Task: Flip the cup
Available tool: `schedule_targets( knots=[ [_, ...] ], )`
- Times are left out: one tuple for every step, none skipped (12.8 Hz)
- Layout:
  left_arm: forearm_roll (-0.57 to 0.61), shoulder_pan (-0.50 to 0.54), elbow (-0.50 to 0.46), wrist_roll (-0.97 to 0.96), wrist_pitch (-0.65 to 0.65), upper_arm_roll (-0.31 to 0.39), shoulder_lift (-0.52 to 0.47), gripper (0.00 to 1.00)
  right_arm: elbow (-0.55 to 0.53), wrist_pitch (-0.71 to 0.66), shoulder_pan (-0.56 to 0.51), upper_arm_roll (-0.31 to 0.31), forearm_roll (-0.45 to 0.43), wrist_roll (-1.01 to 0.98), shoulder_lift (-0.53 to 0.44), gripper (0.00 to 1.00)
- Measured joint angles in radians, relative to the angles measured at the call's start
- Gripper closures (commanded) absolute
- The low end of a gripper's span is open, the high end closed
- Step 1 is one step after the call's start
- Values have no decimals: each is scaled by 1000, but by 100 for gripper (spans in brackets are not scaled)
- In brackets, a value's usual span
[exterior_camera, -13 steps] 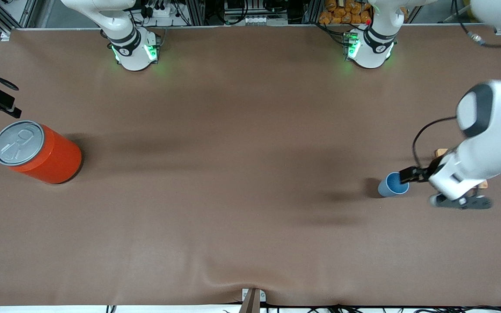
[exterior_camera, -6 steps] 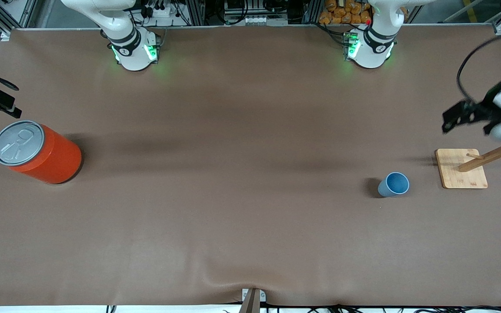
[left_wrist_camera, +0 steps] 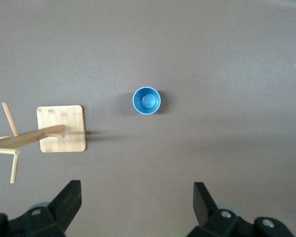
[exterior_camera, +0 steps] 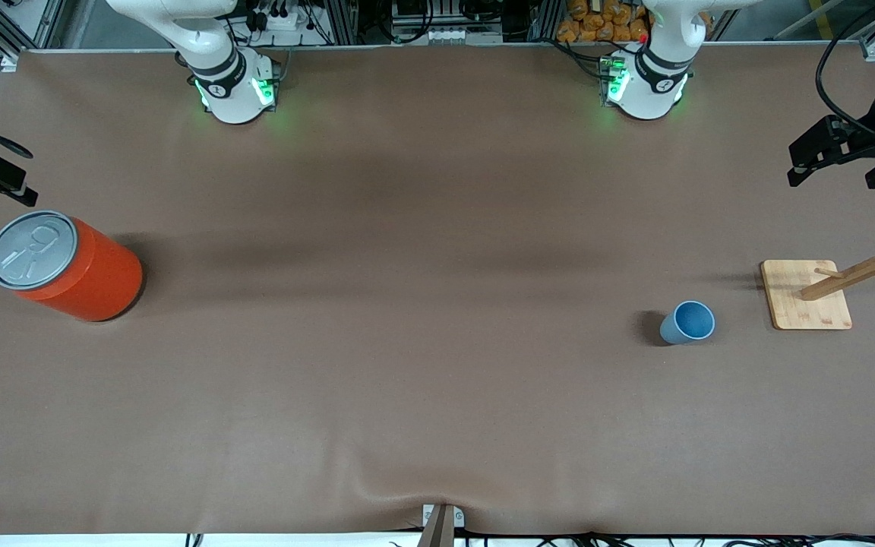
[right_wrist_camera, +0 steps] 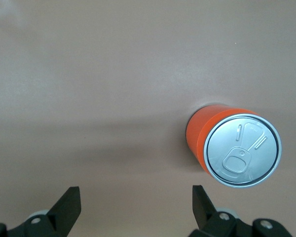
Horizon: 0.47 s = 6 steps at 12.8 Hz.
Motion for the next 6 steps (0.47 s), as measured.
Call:
schedule_targets(
  knots=[
    [-5, -2, 11, -4, 0, -3, 5, 0, -2, 0, 0, 0, 0, 0, 0, 0],
    [-16, -4, 18, -19, 0, -7, 7, 0, -4, 0, 0, 0, 0, 0, 0, 0],
    [-25, -5, 20, -49, -1, -14, 10, 0, -5, 0, 0, -1, 0, 0, 0, 0],
    [-27, -6, 19, -73, -3, -23, 13, 0, -5, 0, 0, -3, 0, 0, 0, 0],
    [-27, -7, 19, -97, -10, -30, 17, 0, -5, 0, 0, -5, 0, 0, 0, 0],
    [-27, -7, 19, -128, -18, -34, 21, 0, -6, 0, 0, -6, 0, 0, 0, 0]
  ],
)
